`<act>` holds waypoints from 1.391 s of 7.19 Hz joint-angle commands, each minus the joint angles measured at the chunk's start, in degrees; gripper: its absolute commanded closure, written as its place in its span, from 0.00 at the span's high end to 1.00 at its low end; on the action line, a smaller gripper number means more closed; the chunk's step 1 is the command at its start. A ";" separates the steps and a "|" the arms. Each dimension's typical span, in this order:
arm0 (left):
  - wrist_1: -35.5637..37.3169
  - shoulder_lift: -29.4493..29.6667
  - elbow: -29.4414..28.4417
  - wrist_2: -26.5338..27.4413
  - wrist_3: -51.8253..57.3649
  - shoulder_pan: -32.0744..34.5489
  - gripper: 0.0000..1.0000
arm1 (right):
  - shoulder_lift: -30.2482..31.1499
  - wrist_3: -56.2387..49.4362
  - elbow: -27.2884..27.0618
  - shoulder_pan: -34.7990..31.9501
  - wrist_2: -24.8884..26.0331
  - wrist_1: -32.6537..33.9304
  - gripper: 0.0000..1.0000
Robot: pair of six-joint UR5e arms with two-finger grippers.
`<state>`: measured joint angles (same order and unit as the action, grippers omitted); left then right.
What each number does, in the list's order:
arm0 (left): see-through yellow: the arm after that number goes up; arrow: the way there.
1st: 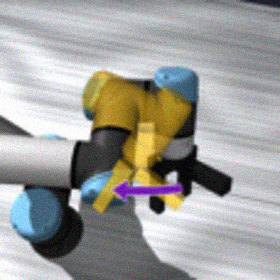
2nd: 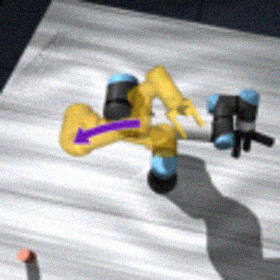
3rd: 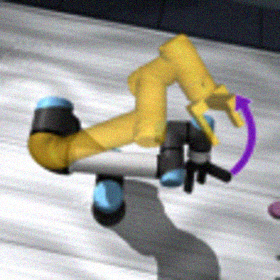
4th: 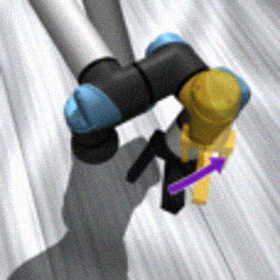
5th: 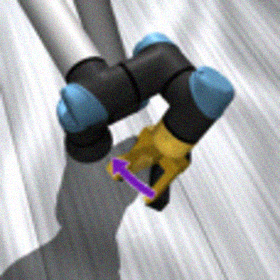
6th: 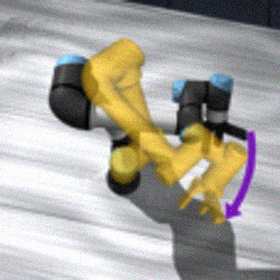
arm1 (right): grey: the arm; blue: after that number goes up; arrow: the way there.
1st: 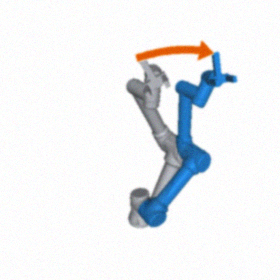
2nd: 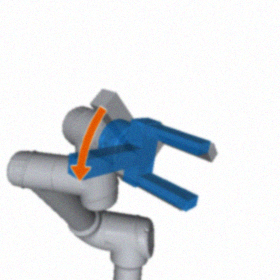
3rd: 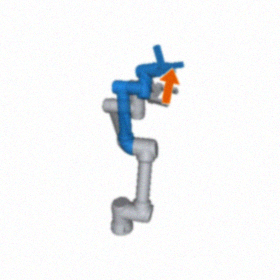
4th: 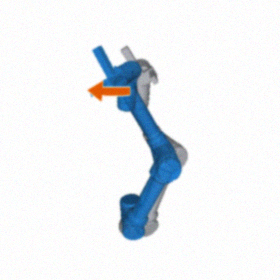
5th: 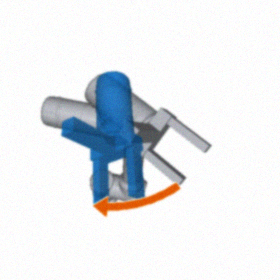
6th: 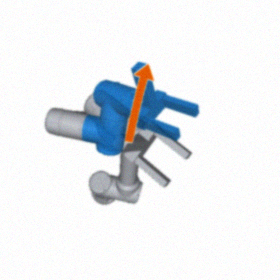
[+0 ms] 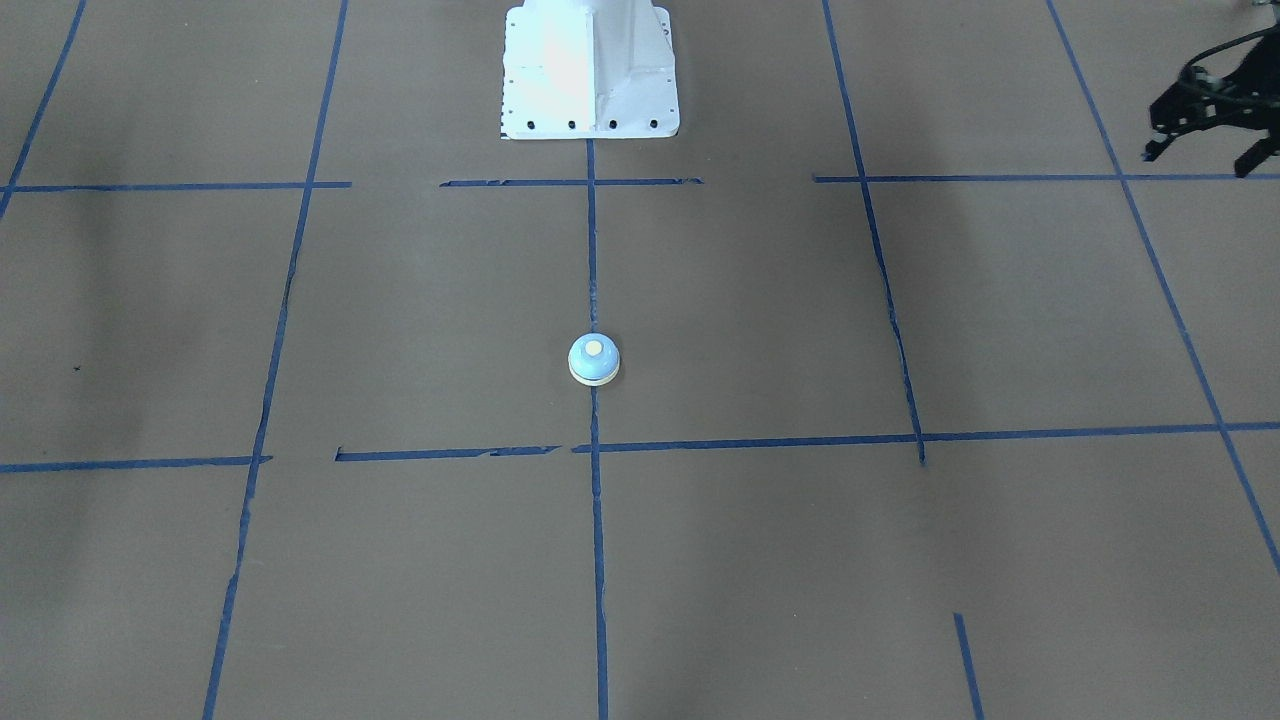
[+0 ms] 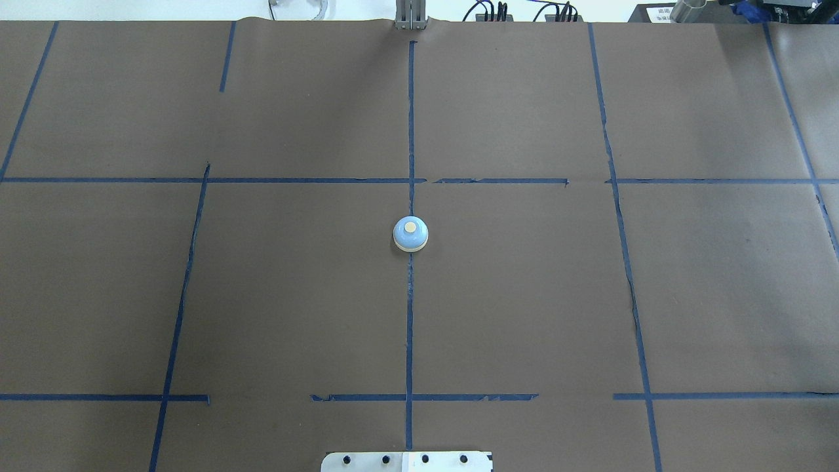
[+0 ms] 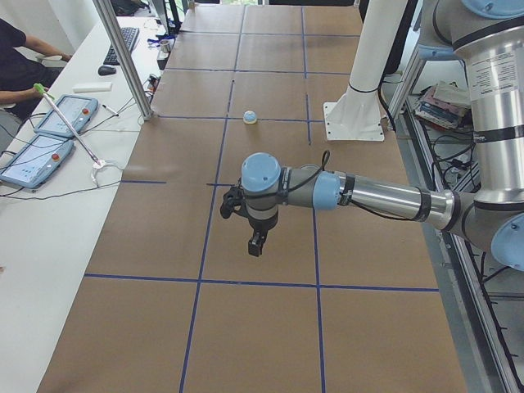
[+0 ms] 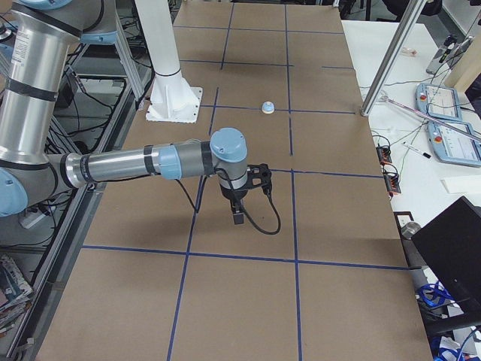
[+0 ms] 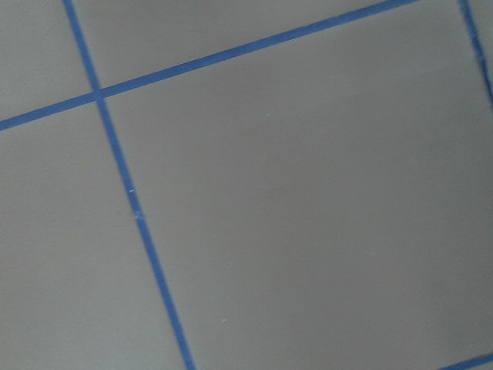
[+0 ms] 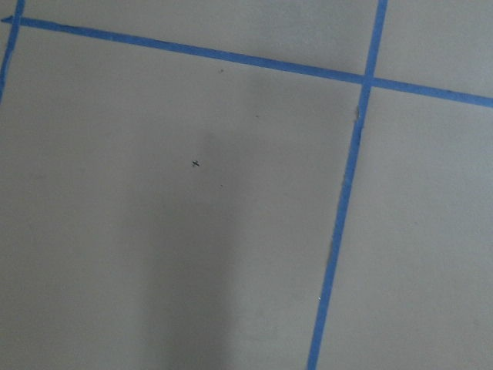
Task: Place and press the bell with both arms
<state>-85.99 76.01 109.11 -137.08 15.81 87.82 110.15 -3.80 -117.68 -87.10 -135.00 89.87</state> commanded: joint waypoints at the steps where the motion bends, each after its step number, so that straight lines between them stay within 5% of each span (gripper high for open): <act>1: 0.12 0.54 -8.29 -0.38 7.06 5.51 1.00 | 3.05 -6.12 0.79 -3.33 -0.08 -0.04 1.00; 5: 1.79 -3.68 -0.92 0.49 -1.82 9.30 1.00 | 3.14 -6.30 2.01 -3.34 0.35 -0.30 1.00; 6: 1.88 -2.46 -0.31 5.37 -7.40 9.04 1.00 | 3.32 -6.22 2.11 -3.34 0.18 -0.04 1.00; 10: 1.62 -3.94 -0.38 6.21 2.19 8.77 1.00 | 3.40 -6.22 2.37 -3.34 0.00 -0.04 1.00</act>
<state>-84.60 72.33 109.36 -130.75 14.05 96.67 113.49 -10.02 -115.40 -90.44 -134.99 89.77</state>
